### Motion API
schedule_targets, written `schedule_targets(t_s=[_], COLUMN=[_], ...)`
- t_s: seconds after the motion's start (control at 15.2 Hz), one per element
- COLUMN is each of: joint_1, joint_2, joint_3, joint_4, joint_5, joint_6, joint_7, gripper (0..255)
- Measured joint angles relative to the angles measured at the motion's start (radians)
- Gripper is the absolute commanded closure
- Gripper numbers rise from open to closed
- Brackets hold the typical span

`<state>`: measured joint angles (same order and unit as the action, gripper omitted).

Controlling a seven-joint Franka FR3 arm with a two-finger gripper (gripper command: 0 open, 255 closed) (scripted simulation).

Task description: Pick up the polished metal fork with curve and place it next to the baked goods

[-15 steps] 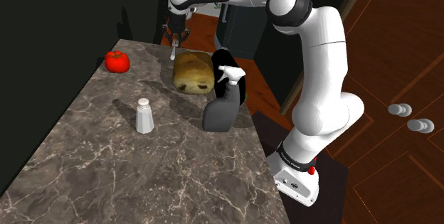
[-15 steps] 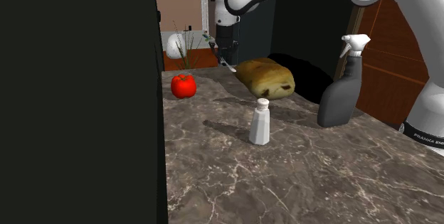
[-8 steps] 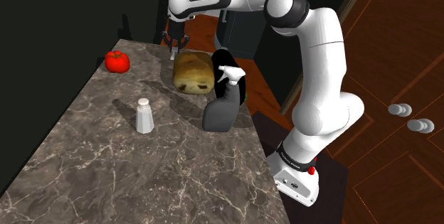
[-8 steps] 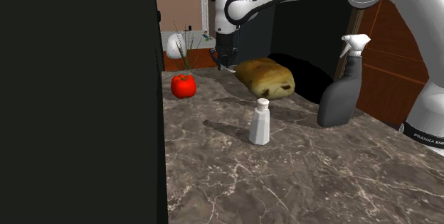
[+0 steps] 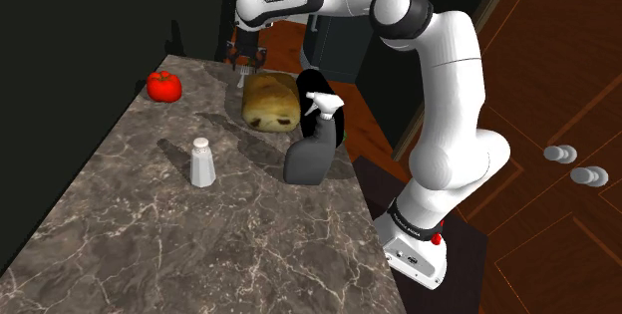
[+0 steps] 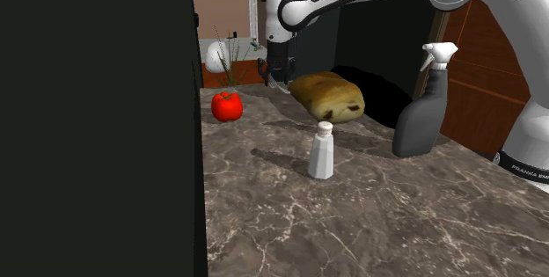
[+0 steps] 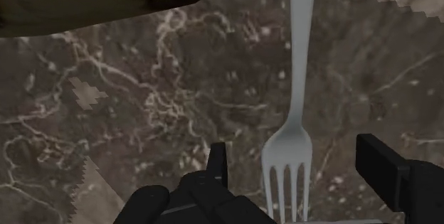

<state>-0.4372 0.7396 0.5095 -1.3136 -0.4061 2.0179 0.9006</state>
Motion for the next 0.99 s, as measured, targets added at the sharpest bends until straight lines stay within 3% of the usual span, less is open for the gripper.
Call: schedule_targets(t_s=[0.99], joint_1=[-0.001], joint_2=[-0.049], joint_3=[0.017], joint_4=[0.047], joint_5=[0.024], joint_6=[-0.092], joint_7=[-0.015], gripper=[0])
